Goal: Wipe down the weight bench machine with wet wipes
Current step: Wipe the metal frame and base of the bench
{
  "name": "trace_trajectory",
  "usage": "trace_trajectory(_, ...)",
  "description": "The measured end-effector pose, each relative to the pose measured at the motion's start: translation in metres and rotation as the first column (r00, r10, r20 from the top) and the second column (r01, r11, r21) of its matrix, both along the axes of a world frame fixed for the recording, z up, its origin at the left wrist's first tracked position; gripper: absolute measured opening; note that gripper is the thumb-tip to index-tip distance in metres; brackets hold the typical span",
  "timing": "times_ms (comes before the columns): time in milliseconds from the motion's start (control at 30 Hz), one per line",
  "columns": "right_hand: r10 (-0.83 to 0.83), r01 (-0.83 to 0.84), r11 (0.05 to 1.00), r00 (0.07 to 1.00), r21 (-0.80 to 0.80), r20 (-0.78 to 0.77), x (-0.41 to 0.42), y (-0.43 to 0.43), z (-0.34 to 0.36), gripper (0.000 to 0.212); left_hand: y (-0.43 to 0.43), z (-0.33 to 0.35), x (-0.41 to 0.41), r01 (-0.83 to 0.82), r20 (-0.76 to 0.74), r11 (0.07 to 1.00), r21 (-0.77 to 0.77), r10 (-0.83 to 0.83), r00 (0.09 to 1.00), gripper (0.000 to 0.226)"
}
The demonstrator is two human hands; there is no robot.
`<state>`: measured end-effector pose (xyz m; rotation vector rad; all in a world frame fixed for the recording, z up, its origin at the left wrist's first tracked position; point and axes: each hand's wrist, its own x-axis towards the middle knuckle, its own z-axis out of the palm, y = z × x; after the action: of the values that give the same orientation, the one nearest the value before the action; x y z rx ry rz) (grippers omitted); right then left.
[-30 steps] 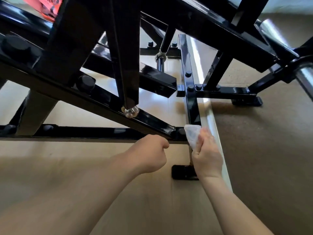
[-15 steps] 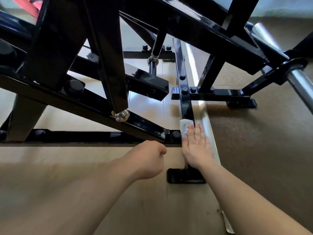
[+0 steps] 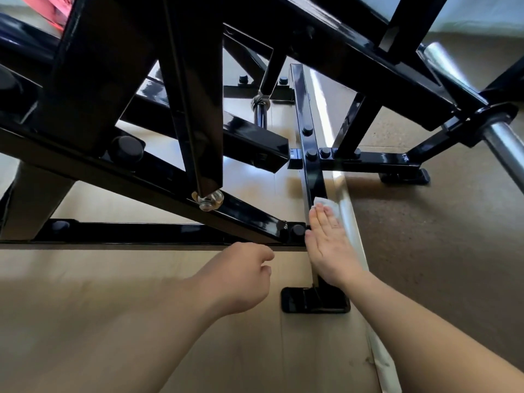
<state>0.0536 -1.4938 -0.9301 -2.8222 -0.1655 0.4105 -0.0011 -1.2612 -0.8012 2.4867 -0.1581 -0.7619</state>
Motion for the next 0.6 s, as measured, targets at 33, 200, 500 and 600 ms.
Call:
trace_trajectory(33, -0.006, 0.007, 1.000, 1.000, 0.011, -0.016, 0.017, 0.000, -0.001, 0.066, 0.001, -0.001, -0.001, -0.004, 0.015, 1.000, -0.005, 0.004, 1.000, 0.043)
trace_trajectory(200, -0.081, 0.082, 0.996, 0.996, 0.019, -0.049, 0.092, 0.001, 0.002, 0.062, 0.000, 0.002, -0.005, -0.029, 0.114, 0.996, -0.082, 0.039, 0.993, 0.062)
trace_trajectory(500, 0.028, -0.028, 1.000, 0.995, 0.001, -0.098, 0.018, -0.009, 0.008, 0.064, 0.013, 0.005, 0.002, -0.106, 0.089, 0.991, -0.085, 0.114, 0.990, 0.055)
trace_trajectory(600, 0.003, -0.004, 1.000, 0.996, -0.019, -0.089, 0.051, -0.011, 0.008, 0.063, 0.006, 0.011, 0.000, -0.085, 0.104, 0.990, -0.111, 0.096, 0.990, 0.051)
